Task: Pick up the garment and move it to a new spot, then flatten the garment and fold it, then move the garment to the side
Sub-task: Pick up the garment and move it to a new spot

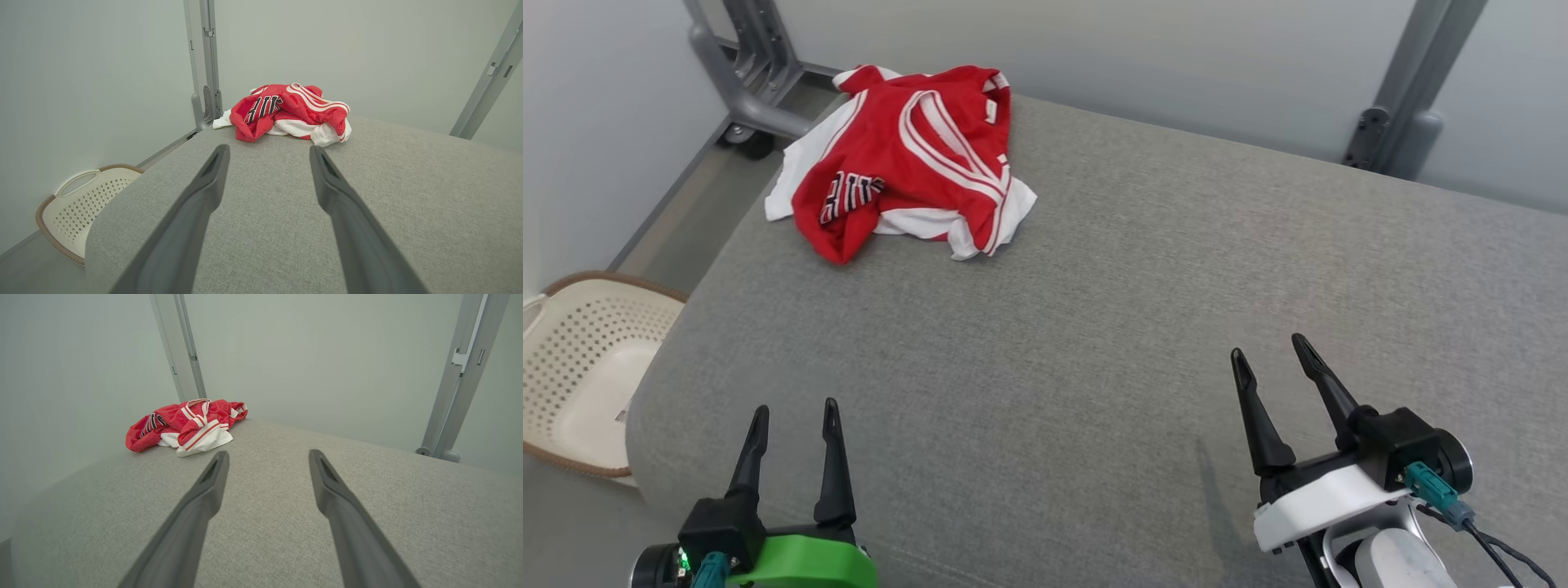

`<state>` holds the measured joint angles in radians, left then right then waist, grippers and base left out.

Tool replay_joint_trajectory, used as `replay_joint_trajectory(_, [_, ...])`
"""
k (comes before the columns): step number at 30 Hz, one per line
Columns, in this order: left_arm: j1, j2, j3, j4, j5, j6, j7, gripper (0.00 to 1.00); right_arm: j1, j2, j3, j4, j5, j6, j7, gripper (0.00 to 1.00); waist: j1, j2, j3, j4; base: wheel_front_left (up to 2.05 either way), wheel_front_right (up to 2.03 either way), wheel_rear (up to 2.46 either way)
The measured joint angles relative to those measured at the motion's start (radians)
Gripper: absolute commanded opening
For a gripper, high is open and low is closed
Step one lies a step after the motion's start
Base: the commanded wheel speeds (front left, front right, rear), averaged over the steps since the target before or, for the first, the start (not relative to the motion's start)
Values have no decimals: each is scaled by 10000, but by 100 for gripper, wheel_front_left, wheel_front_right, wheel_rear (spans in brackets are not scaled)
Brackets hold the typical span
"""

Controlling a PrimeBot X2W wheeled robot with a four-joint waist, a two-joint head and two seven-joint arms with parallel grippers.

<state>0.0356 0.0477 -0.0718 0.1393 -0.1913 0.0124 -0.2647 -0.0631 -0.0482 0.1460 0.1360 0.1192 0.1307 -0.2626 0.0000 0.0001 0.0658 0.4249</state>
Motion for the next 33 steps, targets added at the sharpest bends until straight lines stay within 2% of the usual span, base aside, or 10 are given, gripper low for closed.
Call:
replay_joint_trajectory(7, [203, 2, 79, -4, -94, 46, 0, 100, 3, 2, 98, 10, -82, 0, 0, 100, 0, 0, 41, 785, 0, 0, 0])
replay_joint_trajectory(12, [277, 2, 111, -67, -151, 71, 0, 100, -2, 2, 190, -8, -169, 0, 0, 100, 0, 0, 159, 910, 0, 0, 0])
replay_joint_trajectory(17, [255, 2, 278, -98, -219, 81, 0, 100, -43, 4, 194, -71, -330, 0, 0, 100, 0, 0, 355, 718, 0, 0, 0])
replay_joint_trajectory(20, [-190, 2, 537, -88, -21, -88, -2, 100, -194, 6, 119, -123, -581, 0, 0, 100, 0, 0, 644, 510, 0, 0, 0])
replay_joint_trajectory(27, [-2149, 127, 813, 412, 523, -619, -2, 100, -808, 6, -77, -286, -1001, 0, 0, 100, 0, 0, 1378, 2, 0, 0, 0])
replay_joint_trajectory(33, [-3971, 309, 656, 1647, 694, -955, 0, 100, -1487, 4, -339, -548, -1271, 0, 0, 100, 0, 0, 2111, -616, 0, 0, 0])
